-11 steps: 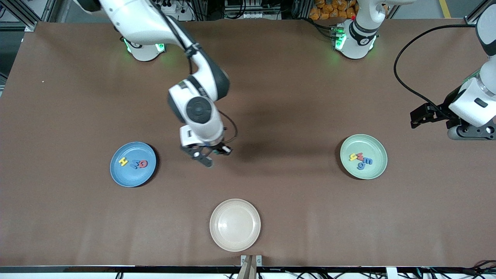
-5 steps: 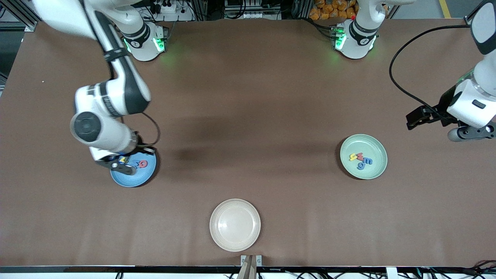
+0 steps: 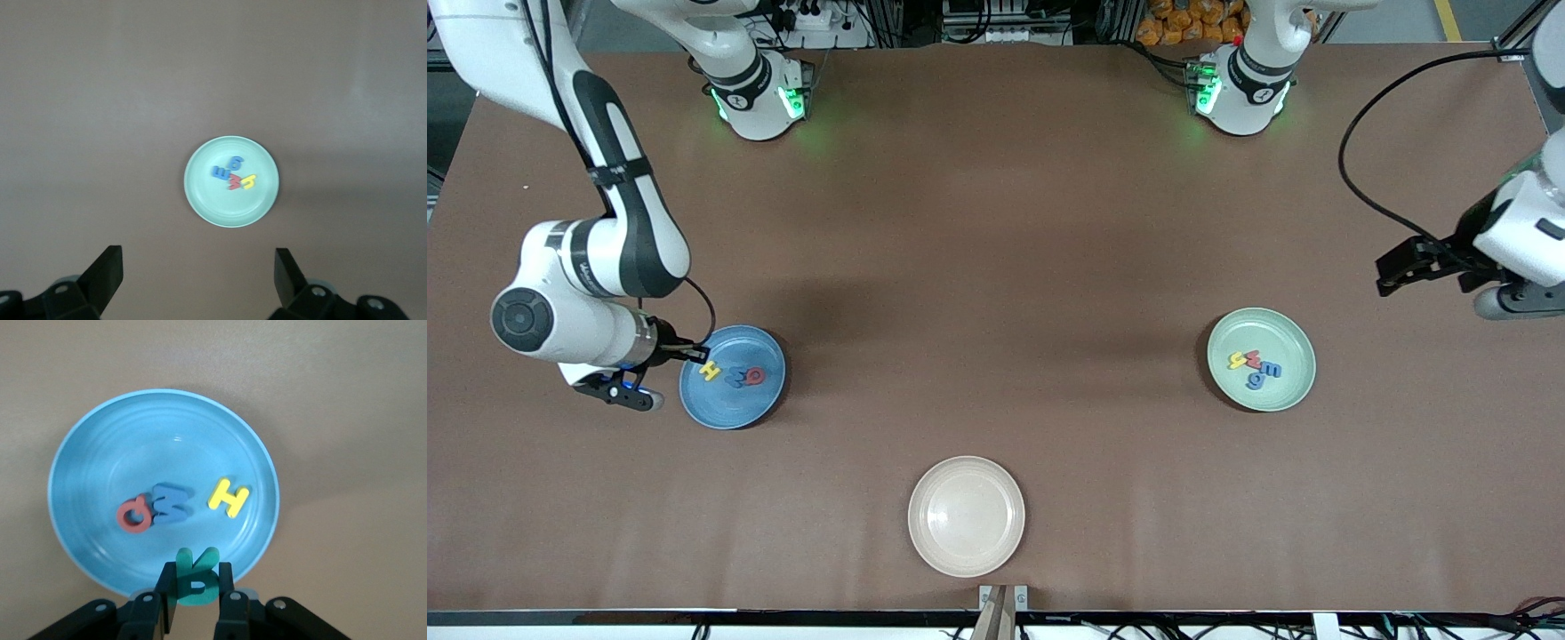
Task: Sort uppercase to blue plate, lowercase to green plate
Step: 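Carry the teal K to the blue plate with the right gripper, then open the right gripper over the blue plate and withdraw the right arm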
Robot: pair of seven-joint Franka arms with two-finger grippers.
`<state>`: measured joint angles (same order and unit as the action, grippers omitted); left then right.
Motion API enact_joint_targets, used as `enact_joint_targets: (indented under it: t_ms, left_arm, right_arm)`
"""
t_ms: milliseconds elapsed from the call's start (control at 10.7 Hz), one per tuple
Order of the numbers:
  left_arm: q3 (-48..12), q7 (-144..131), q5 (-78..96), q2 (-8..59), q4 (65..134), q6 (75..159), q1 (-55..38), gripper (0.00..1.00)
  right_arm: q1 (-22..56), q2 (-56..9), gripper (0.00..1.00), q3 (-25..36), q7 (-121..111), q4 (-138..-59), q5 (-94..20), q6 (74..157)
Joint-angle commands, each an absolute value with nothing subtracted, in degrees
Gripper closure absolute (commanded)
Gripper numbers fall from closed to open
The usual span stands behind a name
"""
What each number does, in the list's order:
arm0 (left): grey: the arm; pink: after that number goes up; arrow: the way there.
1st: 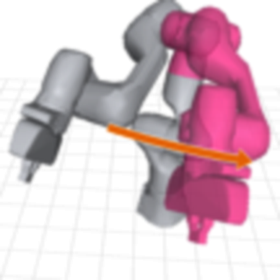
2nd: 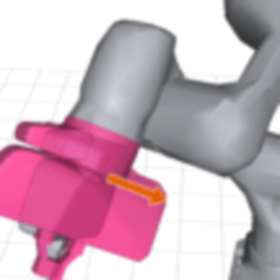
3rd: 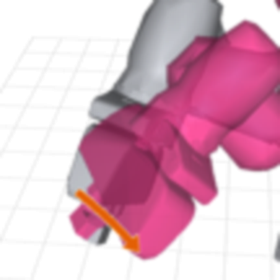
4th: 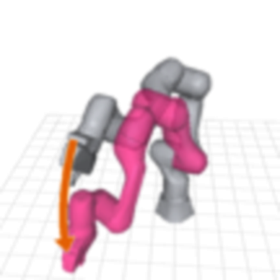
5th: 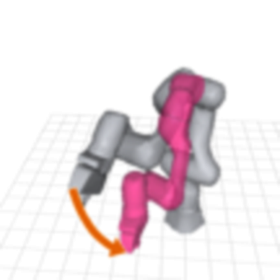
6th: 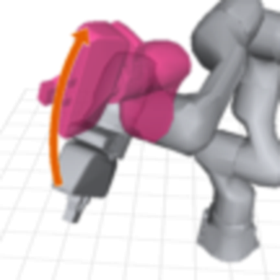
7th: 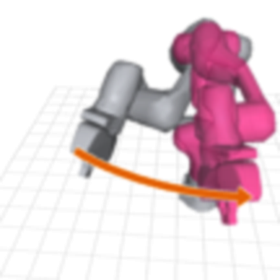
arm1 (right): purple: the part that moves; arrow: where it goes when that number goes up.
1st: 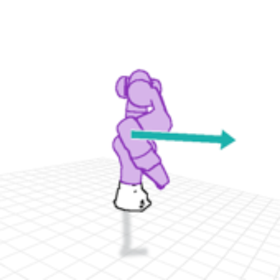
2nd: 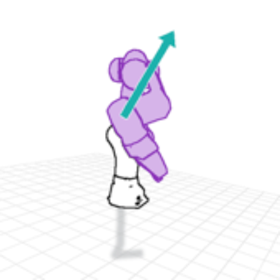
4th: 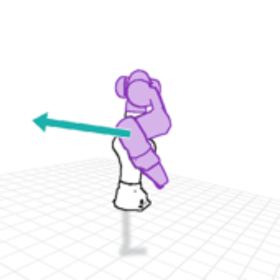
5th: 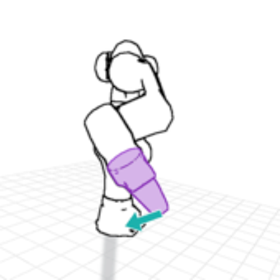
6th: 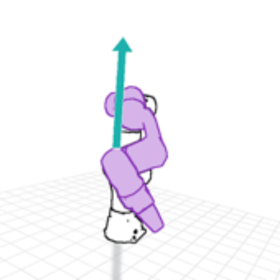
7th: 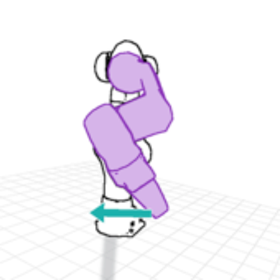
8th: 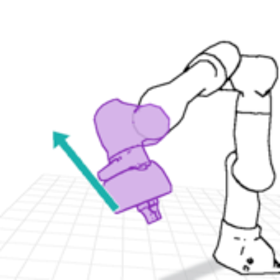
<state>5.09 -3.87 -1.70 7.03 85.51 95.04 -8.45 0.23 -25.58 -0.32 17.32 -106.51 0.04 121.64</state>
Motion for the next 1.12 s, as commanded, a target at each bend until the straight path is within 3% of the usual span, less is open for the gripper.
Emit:
enact_joint_targets:
  t_ms: [0, 94, 187, 562, 1031]
  left_arm:
    - [4.92, -2.46, -1.85, 6.42, 84.64, 94.13, -7.82, 0.00]
    - [4.92, -2.90, -1.67, 6.24, 84.73, 94.13, -7.65, 0.00]
    - [4.92, -2.81, -1.58, 5.46, 84.99, 93.87, -7.56, 0.00]
    - [4.83, -2.55, -1.58, 3.61, 85.43, 93.78, -6.42, 0.00]
    - [4.83, -2.55, -1.76, 2.72, 85.79, 92.12, -6.24, 0.00]
  right_arm:
    - [-0.09, -25.66, 0.63, -1.14, 17.66, -106.35, -1.05, 122.43]
    - [-0.17, -25.40, 0.26, -1.14, 17.75, -106.35, -1.92, 122.43]
    - [-0.09, -24.88, 0.00, -1.14, 17.75, -106.35, -2.02, 122.26]
    - [0.18, -20.05, 0.00, -1.14, 17.40, -105.39, -2.02, 119.55]
    - [0.35, -8.81, 0.00, -1.14, 16.27, -102.84, -1.06, 113.48]
